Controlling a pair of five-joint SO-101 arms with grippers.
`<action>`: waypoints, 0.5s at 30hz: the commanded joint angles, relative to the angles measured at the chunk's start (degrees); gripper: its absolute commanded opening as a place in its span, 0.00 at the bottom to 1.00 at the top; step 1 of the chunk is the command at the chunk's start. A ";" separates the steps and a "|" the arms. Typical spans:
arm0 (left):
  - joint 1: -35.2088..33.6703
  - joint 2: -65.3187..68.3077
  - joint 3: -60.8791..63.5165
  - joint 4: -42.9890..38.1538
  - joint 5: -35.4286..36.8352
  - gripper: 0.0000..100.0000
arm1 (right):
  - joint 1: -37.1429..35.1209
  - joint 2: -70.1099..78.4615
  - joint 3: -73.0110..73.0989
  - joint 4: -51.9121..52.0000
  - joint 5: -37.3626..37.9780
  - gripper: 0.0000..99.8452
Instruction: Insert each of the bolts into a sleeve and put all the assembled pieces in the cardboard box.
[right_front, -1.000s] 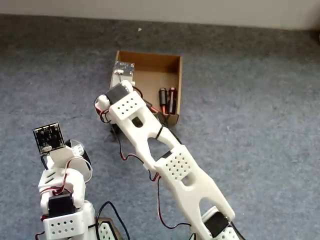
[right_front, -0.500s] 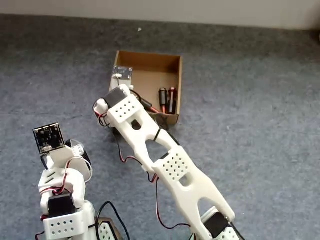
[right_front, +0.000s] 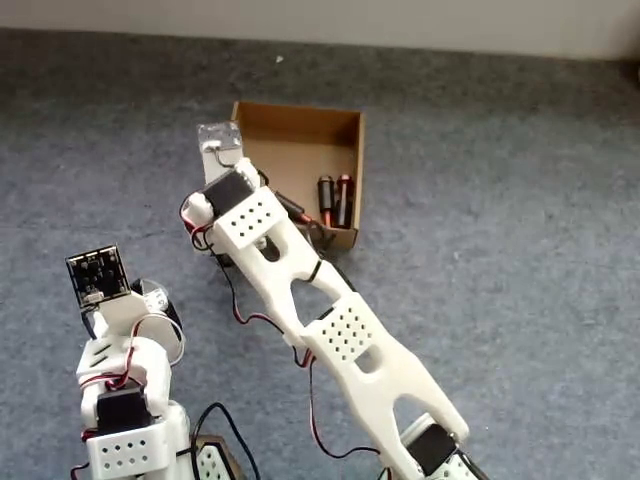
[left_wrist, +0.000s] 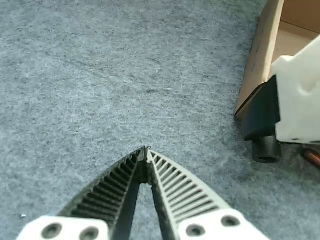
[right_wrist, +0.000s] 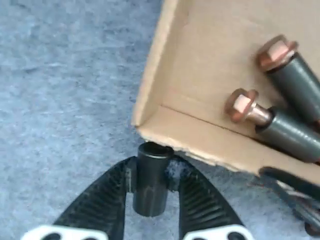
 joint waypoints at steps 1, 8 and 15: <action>-0.66 -0.04 1.10 -1.49 -0.70 0.01 | -0.84 -7.08 -3.21 1.36 1.93 0.00; -0.66 -0.04 1.10 -1.49 -0.70 0.01 | 1.19 -16.92 -1.01 1.54 2.02 0.00; -0.66 -0.04 1.10 -1.49 -0.70 0.01 | 4.97 -35.03 24.13 1.36 2.11 0.00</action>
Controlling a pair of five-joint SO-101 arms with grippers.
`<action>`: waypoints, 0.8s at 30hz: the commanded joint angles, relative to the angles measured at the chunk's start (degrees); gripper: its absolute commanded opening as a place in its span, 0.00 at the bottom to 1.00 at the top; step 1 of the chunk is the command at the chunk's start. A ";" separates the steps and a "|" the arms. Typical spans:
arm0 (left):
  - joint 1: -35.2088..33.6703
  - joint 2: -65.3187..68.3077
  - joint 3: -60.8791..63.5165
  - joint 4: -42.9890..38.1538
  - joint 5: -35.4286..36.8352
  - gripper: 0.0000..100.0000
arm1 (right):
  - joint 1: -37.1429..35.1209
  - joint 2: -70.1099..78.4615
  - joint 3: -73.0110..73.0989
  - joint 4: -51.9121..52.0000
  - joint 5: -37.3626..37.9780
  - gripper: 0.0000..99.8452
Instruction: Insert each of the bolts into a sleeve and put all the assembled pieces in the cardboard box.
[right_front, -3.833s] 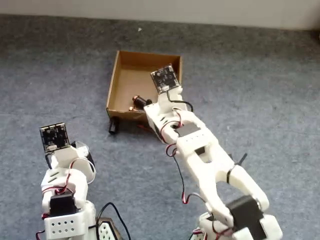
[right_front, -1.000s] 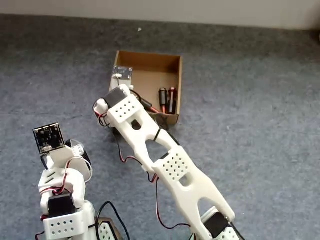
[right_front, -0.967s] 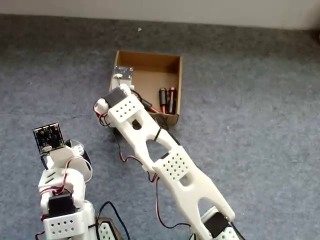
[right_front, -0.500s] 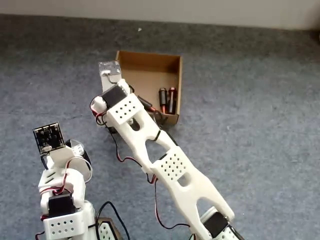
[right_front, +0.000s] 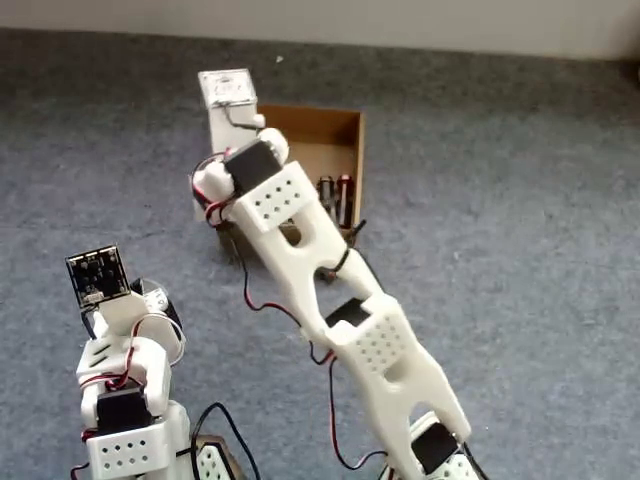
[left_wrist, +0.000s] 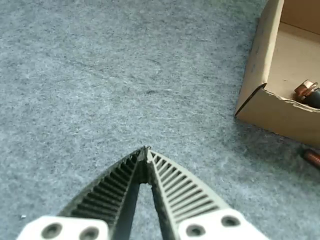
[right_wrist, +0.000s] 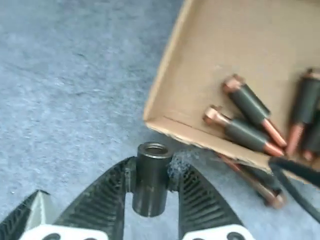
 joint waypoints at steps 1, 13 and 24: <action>-0.66 -0.04 1.10 -1.32 -0.70 0.01 | 1.80 -15.08 12.97 1.27 0.70 0.00; -0.66 -0.04 1.10 -1.23 -0.70 0.01 | 11.47 -44.44 47.34 0.84 0.79 0.00; -0.66 -0.04 1.10 -1.05 -0.70 0.01 | 19.65 -71.87 83.30 -14.99 0.79 0.00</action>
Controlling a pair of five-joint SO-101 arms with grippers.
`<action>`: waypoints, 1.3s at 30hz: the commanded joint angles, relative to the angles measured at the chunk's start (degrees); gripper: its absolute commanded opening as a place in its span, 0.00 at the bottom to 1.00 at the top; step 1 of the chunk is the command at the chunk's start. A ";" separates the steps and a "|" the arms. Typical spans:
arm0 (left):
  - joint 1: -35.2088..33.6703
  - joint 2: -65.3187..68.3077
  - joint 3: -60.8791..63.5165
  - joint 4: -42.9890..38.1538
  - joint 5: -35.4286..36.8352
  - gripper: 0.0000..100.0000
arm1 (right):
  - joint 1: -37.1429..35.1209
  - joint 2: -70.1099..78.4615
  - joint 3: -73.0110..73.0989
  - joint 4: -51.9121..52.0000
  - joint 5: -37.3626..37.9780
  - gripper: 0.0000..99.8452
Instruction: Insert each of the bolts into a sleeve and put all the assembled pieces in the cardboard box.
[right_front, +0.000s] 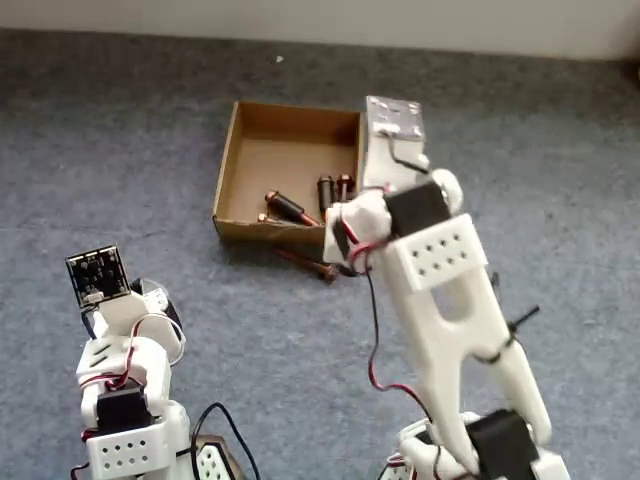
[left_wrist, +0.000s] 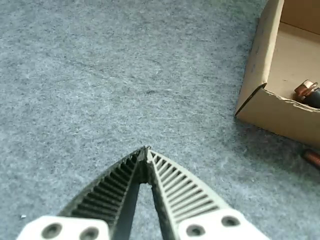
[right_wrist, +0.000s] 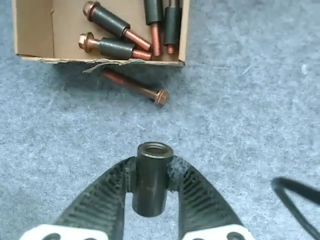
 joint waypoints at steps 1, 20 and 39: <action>-0.66 -0.04 1.10 -1.05 -0.70 0.01 | 4.26 -9.98 12.00 -9.19 0.62 0.00; 3.91 -0.13 -2.42 -1.32 -29.71 0.01 | 21.32 -18.77 45.85 -44.62 -3.52 0.00; 24.22 1.10 -28.53 19.87 -39.30 0.03 | 25.98 -18.77 54.46 -57.80 -6.33 0.00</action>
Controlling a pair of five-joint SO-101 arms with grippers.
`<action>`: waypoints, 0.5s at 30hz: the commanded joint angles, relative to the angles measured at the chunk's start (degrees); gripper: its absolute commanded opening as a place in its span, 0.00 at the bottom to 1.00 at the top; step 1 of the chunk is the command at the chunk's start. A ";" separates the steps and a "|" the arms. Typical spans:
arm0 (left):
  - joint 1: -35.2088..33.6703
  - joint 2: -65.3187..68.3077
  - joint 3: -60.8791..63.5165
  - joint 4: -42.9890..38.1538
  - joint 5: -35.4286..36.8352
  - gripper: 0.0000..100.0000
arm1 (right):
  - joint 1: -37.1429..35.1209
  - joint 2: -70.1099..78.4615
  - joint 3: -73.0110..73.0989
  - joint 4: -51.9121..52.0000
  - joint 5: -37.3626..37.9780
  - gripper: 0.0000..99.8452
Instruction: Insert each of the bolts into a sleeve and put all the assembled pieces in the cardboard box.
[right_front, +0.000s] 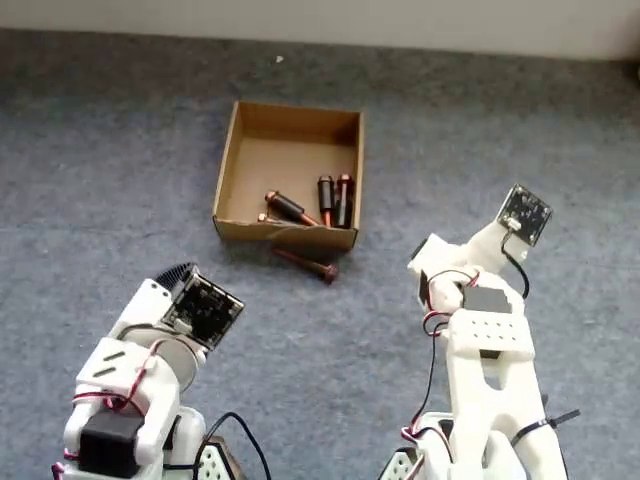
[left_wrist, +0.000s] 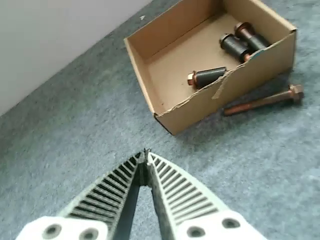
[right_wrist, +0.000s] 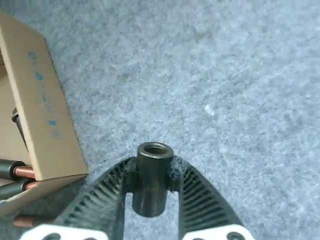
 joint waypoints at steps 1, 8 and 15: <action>3.74 2.51 -5.67 2.90 -0.70 0.03 | 0.66 -2.07 -0.48 -1.27 -0.53 0.00; 8.31 26.33 -14.64 2.90 -7.03 0.04 | 0.66 -2.07 -0.40 -1.27 -0.53 0.00; 16.04 49.10 -25.01 2.90 -14.07 0.11 | 0.66 -1.98 -0.40 -1.27 -0.53 0.00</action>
